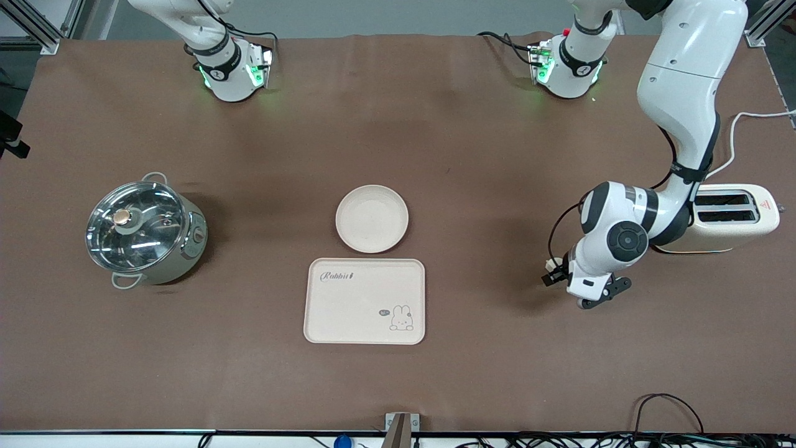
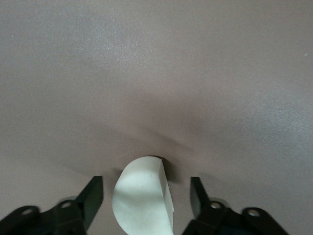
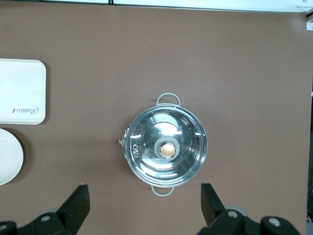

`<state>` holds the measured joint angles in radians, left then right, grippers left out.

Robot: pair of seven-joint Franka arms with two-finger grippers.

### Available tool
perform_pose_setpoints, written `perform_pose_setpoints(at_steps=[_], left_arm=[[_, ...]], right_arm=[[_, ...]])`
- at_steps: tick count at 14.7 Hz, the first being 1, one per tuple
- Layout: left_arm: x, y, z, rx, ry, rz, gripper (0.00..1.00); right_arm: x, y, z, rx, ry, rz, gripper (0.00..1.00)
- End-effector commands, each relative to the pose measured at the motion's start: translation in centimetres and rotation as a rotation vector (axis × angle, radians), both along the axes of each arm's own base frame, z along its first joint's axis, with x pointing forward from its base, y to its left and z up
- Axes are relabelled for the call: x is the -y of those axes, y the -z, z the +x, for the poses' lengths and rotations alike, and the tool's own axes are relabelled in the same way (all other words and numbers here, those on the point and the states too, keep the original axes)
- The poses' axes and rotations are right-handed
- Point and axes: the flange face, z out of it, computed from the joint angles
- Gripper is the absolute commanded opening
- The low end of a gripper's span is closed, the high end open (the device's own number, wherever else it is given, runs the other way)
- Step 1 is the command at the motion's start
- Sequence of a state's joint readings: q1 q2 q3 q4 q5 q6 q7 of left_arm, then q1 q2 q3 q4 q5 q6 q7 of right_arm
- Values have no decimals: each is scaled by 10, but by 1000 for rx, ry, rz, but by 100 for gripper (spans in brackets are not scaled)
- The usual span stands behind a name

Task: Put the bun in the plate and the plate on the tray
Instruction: 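Carry the bun with the left gripper over the white plate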

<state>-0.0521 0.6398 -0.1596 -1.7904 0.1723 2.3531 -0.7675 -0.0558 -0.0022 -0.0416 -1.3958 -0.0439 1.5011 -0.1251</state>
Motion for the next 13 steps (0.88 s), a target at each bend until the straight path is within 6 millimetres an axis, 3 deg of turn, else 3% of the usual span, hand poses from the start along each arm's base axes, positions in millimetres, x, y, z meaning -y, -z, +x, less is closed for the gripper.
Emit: perform_pose_setpoints(at_steps=[1, 4, 6, 9, 13], left_arm=[[5, -3, 1, 13, -15, 14, 61], [8, -2, 0, 6, -28, 15, 32], [26, -2, -5, 2, -4, 13, 17], [51, -12, -7, 19, -10, 5, 12], [138, -54, -18, -3, -31, -30, 12]], right_arm=[[-5, -9, -8, -1, -11, 6, 100], [-4, -7, -11, -19, -7, 8, 100], [-4, -7, -10, -21, -7, 8, 100], [-4, -7, -10, -19, -7, 10, 100], [-3, -7, -10, -21, -7, 8, 100]])
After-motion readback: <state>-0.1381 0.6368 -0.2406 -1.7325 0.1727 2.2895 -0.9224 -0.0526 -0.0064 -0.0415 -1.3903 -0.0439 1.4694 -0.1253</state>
